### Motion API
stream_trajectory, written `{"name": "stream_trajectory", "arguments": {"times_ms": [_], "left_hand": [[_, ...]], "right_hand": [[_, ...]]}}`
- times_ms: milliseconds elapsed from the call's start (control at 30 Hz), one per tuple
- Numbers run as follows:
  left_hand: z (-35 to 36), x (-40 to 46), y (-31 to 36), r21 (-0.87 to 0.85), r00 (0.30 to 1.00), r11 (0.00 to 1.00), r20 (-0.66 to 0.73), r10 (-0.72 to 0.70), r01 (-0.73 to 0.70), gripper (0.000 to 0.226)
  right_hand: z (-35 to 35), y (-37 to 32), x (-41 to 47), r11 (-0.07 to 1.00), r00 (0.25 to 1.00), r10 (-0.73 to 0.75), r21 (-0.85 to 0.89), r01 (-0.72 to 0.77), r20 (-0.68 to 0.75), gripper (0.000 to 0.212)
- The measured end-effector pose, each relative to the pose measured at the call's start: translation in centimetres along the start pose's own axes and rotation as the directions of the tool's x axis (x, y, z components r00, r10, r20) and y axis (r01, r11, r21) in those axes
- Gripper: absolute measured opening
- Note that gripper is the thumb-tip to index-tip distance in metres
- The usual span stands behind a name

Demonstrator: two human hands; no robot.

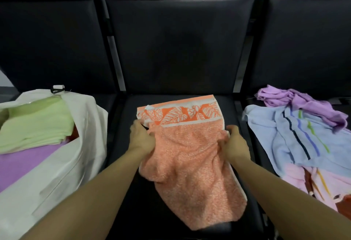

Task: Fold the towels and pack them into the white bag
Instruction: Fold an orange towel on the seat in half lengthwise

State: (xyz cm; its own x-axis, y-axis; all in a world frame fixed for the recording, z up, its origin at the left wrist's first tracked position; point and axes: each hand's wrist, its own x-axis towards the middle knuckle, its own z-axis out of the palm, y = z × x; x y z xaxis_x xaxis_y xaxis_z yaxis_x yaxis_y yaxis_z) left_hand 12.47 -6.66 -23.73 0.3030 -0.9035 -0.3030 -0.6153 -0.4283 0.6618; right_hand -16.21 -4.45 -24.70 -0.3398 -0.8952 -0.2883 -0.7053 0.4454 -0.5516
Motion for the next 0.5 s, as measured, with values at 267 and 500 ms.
{"name": "stream_trajectory", "arguments": {"times_ms": [267, 500], "left_hand": [[2.6, -6.7, -1.6, 0.348, 0.843, 0.824, -0.146, 0.518, -0.446, 0.038], [0.7, -11.4, -6.2, -0.194, 0.981, 0.966, -0.065, -0.185, 0.169, 0.05]], "right_hand": [[1.3, 1.8, -6.5, 0.978, 0.947, -0.21, -0.051, 0.203, -0.243, 0.043], [-0.7, 5.8, -11.1, 0.977, 0.988, 0.145, 0.146, -0.153, 0.061, 0.035]]}}
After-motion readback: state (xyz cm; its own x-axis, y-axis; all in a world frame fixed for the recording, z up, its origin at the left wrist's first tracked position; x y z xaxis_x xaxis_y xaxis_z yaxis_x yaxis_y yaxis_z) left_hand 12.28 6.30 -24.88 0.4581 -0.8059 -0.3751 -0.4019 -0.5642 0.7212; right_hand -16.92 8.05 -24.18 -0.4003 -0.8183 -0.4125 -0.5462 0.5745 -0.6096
